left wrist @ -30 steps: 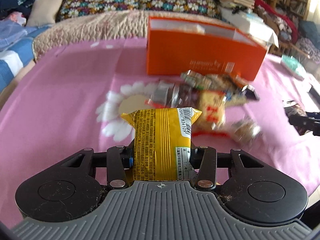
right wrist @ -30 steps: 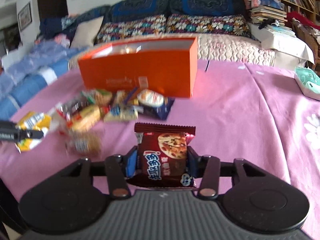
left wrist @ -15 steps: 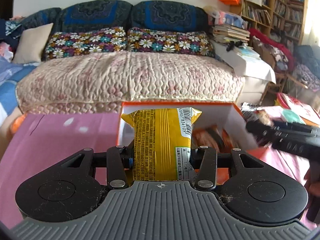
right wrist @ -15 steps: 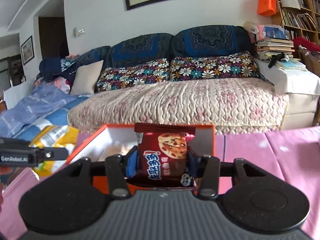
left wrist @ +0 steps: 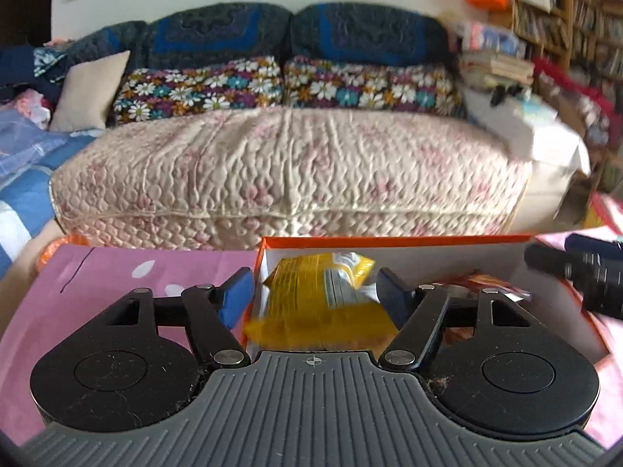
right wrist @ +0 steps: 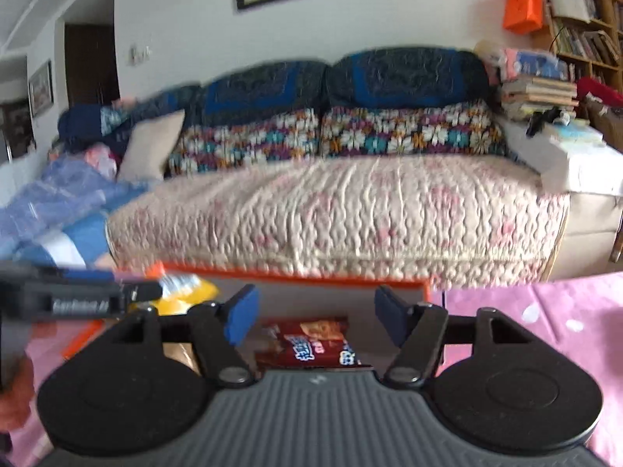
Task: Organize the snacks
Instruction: 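Carry both packets into the orange box and open both tools, then move both tools back toward the remaining snacks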
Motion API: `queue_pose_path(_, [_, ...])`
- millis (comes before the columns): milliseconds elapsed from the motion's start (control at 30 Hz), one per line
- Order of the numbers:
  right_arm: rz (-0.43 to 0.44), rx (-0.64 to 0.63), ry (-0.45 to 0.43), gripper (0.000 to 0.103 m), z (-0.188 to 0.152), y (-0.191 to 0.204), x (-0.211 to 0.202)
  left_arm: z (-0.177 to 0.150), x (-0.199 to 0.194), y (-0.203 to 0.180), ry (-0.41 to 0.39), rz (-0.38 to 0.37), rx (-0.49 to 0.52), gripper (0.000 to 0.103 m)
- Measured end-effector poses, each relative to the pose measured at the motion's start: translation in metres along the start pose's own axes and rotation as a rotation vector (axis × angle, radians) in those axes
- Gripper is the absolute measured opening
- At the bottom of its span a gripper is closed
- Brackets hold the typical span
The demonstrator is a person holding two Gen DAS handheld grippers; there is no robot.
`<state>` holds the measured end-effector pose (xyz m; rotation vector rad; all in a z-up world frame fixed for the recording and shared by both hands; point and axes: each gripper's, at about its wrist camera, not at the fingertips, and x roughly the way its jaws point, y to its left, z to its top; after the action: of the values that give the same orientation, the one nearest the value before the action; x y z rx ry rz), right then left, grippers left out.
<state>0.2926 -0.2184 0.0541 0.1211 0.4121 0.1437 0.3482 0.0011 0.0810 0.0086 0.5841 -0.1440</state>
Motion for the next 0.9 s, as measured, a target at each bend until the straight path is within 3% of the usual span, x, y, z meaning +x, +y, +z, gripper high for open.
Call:
queue_pose_path(67, [0.029,0.037,-0.036,0.072,0.008,-0.001,-0.017,-0.007,-0.025,0.001,-0.017,-0.023,0.001,0.047])
queue_pose_path(133, [0.054,0.05,-0.046,0.081,0.014,0.001,-0.033,-0.019,-0.053,0.0,-0.031,-0.039,0.014,0.052])
queue_pose_path(167, [0.062,0.05,-0.052,0.095,0.015,0.003,-0.042,-0.028,-0.07,-0.001,-0.033,-0.048,0.024,0.052])
queue_pose_path(300, [0.062,-0.01,-0.07,0.094,0.007,0.017,-0.082,-0.072,-0.119,-0.002,-0.004,-0.099,0.065,0.054])
queue_pose_path(400, [0.066,-0.041,-0.047,0.094,-0.021,0.02,-0.116,-0.117,-0.148,-0.009,0.049,-0.15,0.094,0.055])
queue_pose_path(533, [0.046,0.012,0.09,0.094,-0.08,0.002,-0.15,-0.168,-0.176,-0.027,0.11,-0.241,0.175,0.052])
queue_pose_path(667, [0.078,0.172,0.216,0.094,-0.126,-0.03,-0.171,-0.192,-0.184,-0.052,0.127,-0.319,0.346,0.048])
queue_pose_path(767, [-0.001,0.128,0.223,0.094,-0.139,-0.042,-0.186,-0.195,-0.178,-0.07,0.127,-0.386,0.478,0.045])
queue_pose_path(833, [-0.023,0.147,0.215,0.094,-0.143,-0.053,-0.195,-0.191,-0.166,-0.081,0.168,-0.456,0.565,0.04])
queue_pose_path(900, [-0.021,0.195,0.206,0.094,-0.144,-0.064,-0.199,-0.19,-0.15,-0.087,0.215,-0.479,0.633,0.035])
